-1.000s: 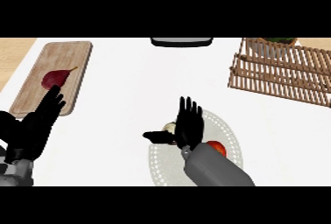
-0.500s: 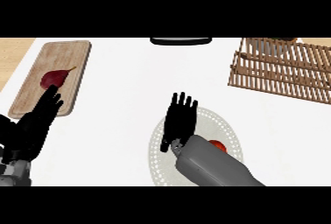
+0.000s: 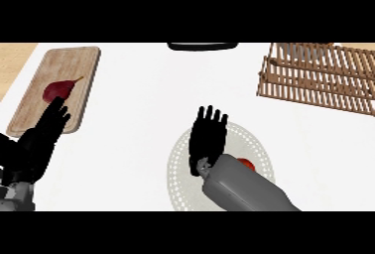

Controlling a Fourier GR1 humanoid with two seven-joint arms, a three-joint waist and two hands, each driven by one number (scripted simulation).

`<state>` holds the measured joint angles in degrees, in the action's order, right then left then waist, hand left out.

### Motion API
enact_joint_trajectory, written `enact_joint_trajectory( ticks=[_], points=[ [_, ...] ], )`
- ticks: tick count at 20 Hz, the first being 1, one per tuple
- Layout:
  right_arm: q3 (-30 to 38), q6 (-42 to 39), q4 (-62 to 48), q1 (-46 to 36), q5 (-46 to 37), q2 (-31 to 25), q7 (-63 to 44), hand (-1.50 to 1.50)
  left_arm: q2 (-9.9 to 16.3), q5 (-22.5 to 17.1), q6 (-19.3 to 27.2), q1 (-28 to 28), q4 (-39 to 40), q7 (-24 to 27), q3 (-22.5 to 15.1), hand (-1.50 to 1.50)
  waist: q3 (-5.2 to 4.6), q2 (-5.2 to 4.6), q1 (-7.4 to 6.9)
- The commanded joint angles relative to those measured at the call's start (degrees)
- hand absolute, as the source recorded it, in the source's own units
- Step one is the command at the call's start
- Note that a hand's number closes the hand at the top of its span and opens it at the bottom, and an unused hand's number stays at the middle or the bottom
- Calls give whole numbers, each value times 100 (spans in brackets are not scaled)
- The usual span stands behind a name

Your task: Pick the cupcake from the placemat and place it in the tiered shelf

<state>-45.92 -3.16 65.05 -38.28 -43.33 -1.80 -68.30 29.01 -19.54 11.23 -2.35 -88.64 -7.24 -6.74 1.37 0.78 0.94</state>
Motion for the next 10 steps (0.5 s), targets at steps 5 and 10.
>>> enact_joint_trajectory(
  ticks=[5,10],
  points=[
    [231,-532,161,75,-287,169,-913,-150,5,72,-258,450,784,518,203,0,-154,-68,-42],
    [368,-389,-125,341,-521,172,-562,-150,61,61,-291,363,696,286,228,0,-146,-74,-75]
  ],
)
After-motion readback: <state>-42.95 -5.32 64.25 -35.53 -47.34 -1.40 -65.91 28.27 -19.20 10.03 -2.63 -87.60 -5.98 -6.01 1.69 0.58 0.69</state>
